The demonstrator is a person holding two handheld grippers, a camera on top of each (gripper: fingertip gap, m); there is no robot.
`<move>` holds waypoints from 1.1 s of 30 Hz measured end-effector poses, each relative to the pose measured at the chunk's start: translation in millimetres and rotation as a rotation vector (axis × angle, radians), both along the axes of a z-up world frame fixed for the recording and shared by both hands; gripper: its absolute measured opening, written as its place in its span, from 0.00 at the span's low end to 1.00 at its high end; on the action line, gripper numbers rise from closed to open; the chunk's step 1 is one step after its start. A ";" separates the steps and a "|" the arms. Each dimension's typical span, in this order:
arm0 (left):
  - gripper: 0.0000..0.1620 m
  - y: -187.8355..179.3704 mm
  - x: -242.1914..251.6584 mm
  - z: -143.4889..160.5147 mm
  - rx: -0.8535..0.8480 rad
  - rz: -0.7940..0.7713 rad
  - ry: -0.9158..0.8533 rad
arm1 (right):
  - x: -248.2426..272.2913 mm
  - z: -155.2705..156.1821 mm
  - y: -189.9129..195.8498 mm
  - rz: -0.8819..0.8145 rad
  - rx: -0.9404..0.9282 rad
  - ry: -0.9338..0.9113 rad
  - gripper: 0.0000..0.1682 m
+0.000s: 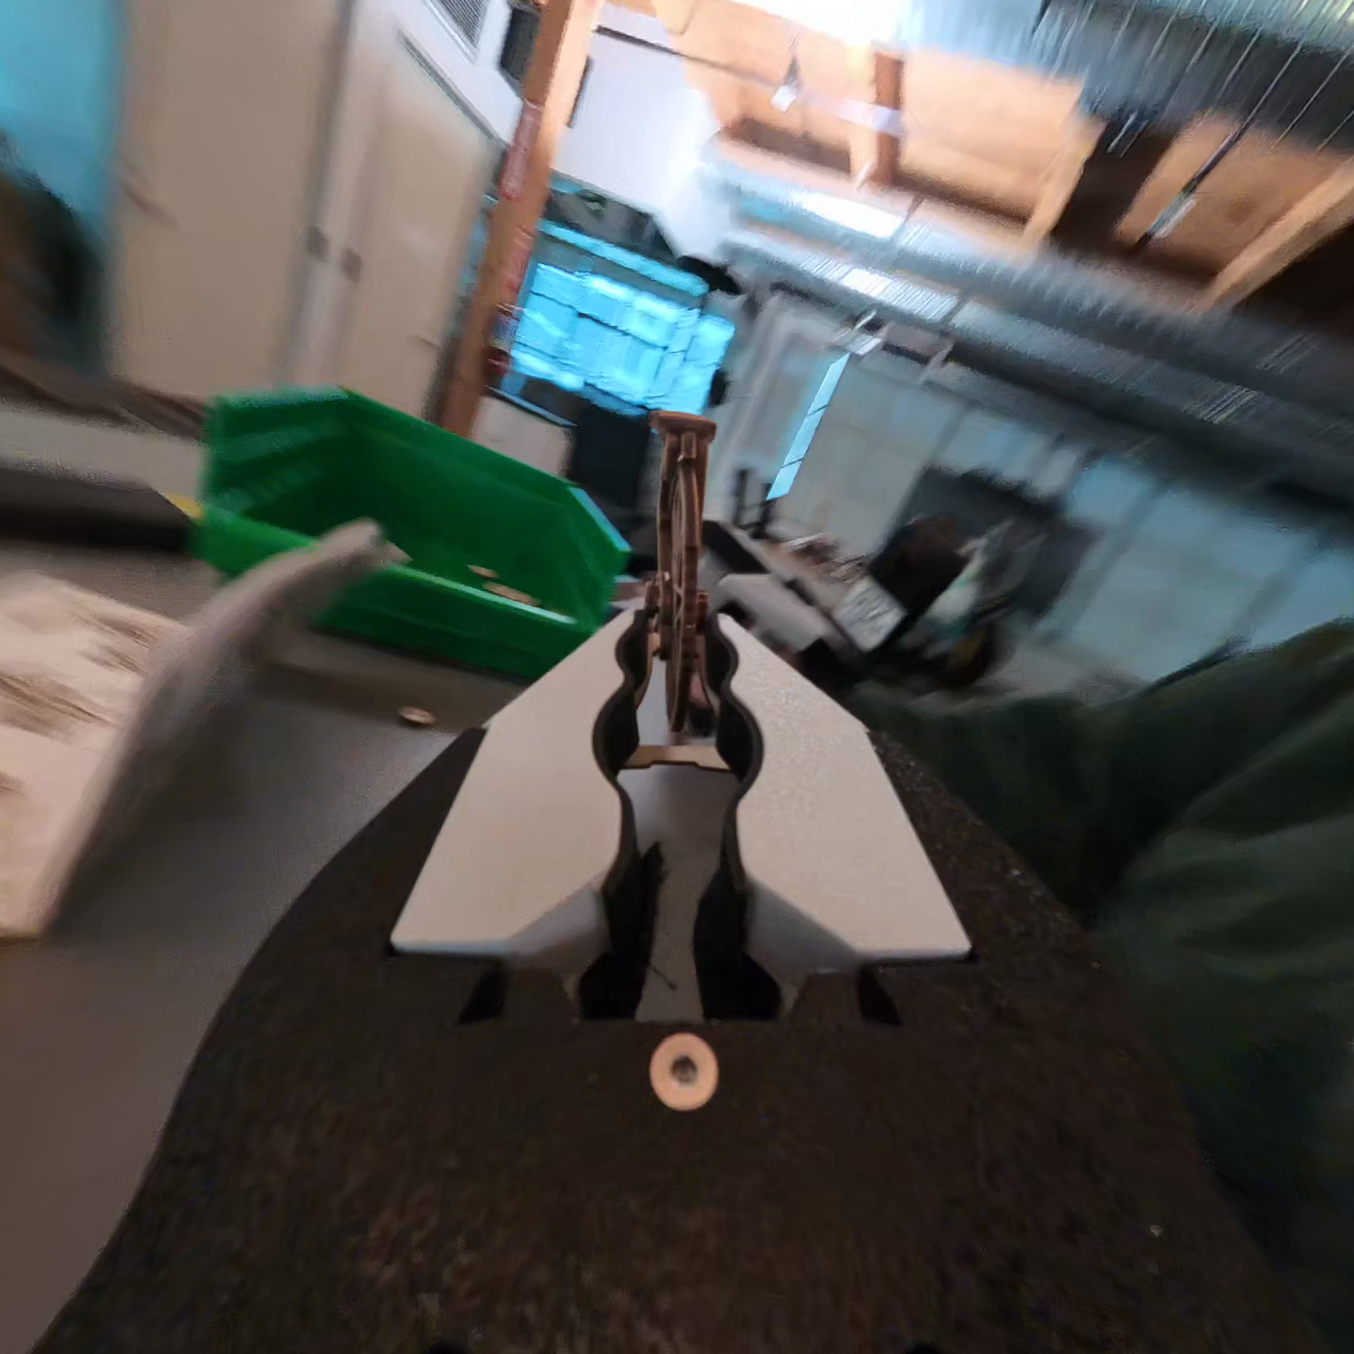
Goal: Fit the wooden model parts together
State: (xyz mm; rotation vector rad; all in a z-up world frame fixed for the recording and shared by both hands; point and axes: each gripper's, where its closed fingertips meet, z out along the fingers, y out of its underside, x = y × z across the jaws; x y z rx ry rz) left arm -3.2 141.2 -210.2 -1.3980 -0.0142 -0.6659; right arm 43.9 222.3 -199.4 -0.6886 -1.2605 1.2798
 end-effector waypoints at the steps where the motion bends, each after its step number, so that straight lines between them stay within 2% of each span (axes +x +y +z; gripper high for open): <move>1: 0.08 1.5 -0.4 -0.5 0.012 0.096 0.161 | 1.1 2.3 2.2 0.009 -0.017 0.011 0.24; 3: 0.08 3.6 -1.2 -2.6 0.028 0.252 0.430 | 7.7 9.6 4.9 0.028 -0.063 0.044 0.24; 5: 0.08 5.3 -0.3 -4.9 0.026 0.332 0.577 | 15.8 16.3 5.0 0.043 -0.081 0.078 0.24; 10: 0.08 8.2 -5.2 -10.9 0.022 0.441 0.828 | 19.4 17.4 -0.9 0.063 -0.074 0.080 0.23; 15: 0.08 7.0 2.4 -14.7 0.082 0.596 1.332 | 20.6 18.2 -0.9 0.063 -0.072 0.085 0.21; 17: 0.08 9.2 9.6 -20.0 0.084 0.594 1.437 | 20.4 17.9 0.0 0.064 -0.078 0.082 0.21; 19: 0.09 11.1 13.2 -23.0 0.086 0.582 1.470 | 19.7 16.5 -1.0 0.071 -0.076 0.073 0.21; 25: 0.09 13.4 13.4 -29.8 0.046 0.512 1.389 | 17.3 5.4 -27.0 0.138 0.058 0.027 0.22; 29: 0.08 17.1 22.9 -46.5 0.002 0.395 1.396 | 11.3 -25.8 -54.2 0.155 0.346 -0.086 0.28; 33: 0.09 18.9 33.5 -64.5 -0.051 0.273 1.390 | 7.0 -57.8 -68.0 0.121 0.630 -0.174 0.29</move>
